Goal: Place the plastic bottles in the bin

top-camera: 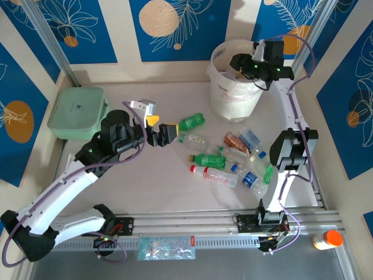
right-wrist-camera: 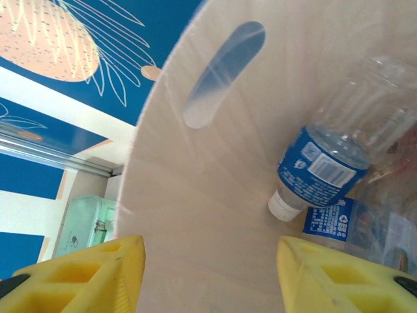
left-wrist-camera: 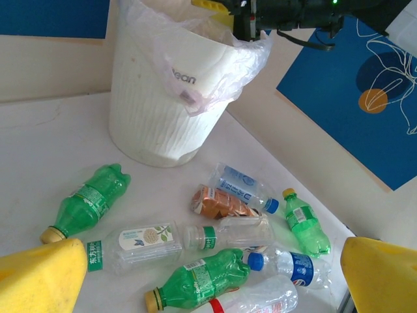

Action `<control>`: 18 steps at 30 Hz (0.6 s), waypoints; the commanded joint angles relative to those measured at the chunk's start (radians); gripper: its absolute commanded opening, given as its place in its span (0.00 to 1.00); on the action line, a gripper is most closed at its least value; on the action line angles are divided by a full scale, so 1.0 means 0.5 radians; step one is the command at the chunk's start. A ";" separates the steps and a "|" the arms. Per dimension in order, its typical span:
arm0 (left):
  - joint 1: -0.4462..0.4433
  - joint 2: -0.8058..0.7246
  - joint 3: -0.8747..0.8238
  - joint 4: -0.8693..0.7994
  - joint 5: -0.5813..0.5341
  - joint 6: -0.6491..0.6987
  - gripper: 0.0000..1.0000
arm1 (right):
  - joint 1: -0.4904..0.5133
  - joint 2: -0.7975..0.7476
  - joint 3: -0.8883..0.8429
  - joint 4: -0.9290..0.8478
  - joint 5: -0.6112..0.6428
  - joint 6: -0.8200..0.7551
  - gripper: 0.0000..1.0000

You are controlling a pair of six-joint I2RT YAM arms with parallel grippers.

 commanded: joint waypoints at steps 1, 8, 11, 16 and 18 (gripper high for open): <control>-0.002 -0.057 0.063 -0.032 -0.045 0.029 0.99 | 0.007 -0.175 -0.017 -0.051 -0.029 -0.038 0.56; -0.002 -0.114 -0.014 -0.022 -0.042 -0.033 0.99 | 0.092 -0.347 -0.057 -0.128 0.122 -0.173 0.59; -0.002 -0.141 -0.056 0.000 -0.036 -0.064 0.99 | 0.116 -0.435 -0.136 -0.125 0.165 -0.211 0.59; -0.002 -0.172 -0.105 0.011 -0.024 -0.128 0.99 | 0.192 -0.627 -0.305 -0.115 0.224 -0.274 0.60; -0.002 -0.186 -0.123 0.010 -0.029 -0.150 0.99 | 0.257 -0.727 -0.403 -0.099 0.263 -0.308 0.60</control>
